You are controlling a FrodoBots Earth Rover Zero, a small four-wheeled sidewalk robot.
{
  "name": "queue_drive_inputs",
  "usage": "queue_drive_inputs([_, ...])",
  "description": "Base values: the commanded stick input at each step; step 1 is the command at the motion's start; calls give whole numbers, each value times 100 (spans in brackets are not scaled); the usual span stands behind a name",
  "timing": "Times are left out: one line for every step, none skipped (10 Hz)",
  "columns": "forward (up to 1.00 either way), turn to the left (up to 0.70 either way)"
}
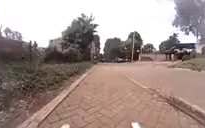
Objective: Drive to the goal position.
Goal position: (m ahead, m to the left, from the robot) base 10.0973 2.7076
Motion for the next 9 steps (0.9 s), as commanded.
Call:
queue_drive_inputs([50, 0])
queue_drive_inputs([50, 0])
queue_drive_inputs([50, 0])
queue_drive_inputs([50, -26])
queue_drive_inputs([50, -50])
queue_drive_inputs([50, -50])
queue_drive_inputs([50, -50])
queue_drive_inputs([50, -50])
queue_drive_inputs([50, -40])
